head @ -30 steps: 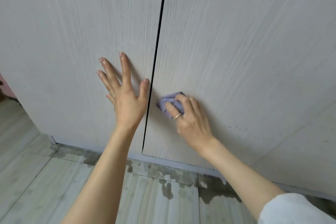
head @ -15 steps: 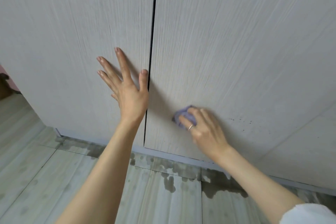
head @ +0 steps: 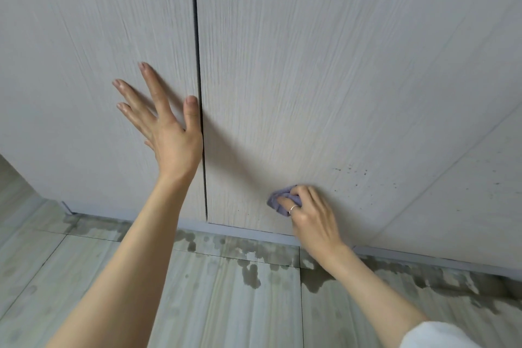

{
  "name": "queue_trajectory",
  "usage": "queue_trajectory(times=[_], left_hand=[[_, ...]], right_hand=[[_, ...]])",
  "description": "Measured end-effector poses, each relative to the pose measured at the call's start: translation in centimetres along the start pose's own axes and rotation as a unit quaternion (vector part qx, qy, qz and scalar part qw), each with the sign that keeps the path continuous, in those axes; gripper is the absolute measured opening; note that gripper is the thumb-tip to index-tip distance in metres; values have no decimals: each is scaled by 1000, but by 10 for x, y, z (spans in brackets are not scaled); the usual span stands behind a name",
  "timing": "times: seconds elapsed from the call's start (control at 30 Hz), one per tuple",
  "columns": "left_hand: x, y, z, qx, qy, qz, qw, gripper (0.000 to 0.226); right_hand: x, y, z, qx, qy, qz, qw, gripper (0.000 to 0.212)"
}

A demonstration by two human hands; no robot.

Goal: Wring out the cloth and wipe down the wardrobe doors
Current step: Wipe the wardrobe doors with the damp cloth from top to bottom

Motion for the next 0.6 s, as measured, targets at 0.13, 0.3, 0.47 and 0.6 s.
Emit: queue_trajectory(times=[0.13,0.3,0.47,0.6], left_hand=[[2,0,-2,1,-2,-8,1000,67],[2,3,-2,3,-2,-14,1000,67],[3,5,0,1,-7,-15,1000,67],[4,4,7,-5,-4,-6,1000,68]], right_hand=[[-42,-33,4,68,-85,-201,974,42],[-47,-34,2,138,-131,-333,923,24],[8,24,10,342,-211,-208,892,24],[0,8,24,456,-316,-291,780,26]])
Point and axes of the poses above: each hand's wrist, its own y-axis away from the middle knuckle, its own x-axis out of the palm, z = x × y, the point moved 1 cm from there along -y, towards the middle knuckle, and after that the axes turned 14 degrees about -y, right-handed, at the moved point
